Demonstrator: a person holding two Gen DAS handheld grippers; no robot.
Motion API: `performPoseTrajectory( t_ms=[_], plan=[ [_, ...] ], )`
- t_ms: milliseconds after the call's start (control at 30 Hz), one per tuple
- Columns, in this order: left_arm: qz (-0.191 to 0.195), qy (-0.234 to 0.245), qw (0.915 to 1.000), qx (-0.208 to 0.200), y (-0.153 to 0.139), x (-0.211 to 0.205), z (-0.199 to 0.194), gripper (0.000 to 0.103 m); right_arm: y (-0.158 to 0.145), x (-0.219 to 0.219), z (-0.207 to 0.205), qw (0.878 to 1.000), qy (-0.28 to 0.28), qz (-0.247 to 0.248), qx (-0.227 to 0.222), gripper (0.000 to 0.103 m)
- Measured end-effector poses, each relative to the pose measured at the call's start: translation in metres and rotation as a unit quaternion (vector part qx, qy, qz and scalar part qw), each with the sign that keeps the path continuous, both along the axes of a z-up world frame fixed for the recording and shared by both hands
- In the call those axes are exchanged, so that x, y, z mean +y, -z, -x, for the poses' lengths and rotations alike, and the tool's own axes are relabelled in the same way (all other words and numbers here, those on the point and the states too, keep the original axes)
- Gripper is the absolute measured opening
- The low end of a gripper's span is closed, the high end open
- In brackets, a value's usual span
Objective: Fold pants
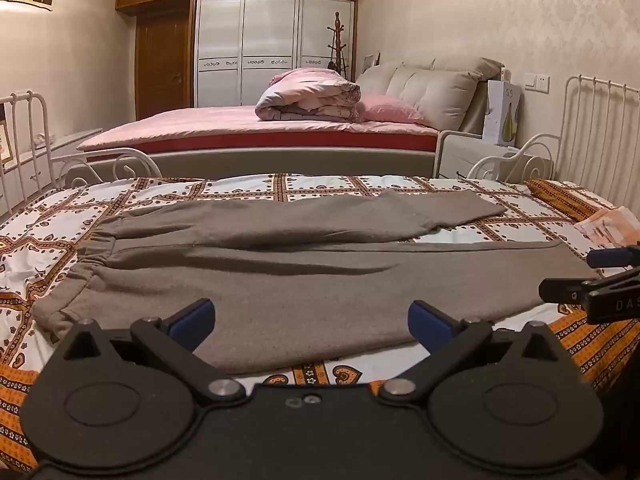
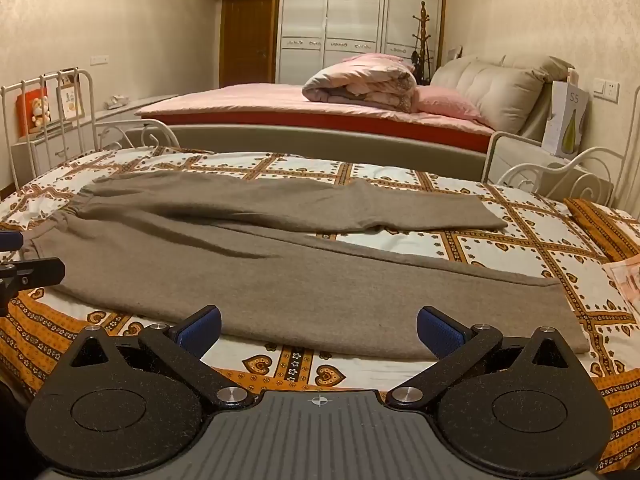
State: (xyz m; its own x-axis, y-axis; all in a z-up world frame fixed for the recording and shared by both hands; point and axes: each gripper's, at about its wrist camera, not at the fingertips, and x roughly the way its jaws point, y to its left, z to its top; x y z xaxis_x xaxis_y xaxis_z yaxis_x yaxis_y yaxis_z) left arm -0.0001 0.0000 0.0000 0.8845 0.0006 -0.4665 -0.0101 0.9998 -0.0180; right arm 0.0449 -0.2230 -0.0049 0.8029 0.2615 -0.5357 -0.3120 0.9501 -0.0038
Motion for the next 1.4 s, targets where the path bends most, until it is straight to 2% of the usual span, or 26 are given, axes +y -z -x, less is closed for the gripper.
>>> performPoseTrajectory(
  t_ms=[1400],
  plan=[
    [-0.005,-0.001,0.9999,0.009,0.0026,-0.0013,-0.0019,0.097,0.0019,0.0025,-0.0017,1.000,-0.002,0.004,0.005,0.103]
  ],
)
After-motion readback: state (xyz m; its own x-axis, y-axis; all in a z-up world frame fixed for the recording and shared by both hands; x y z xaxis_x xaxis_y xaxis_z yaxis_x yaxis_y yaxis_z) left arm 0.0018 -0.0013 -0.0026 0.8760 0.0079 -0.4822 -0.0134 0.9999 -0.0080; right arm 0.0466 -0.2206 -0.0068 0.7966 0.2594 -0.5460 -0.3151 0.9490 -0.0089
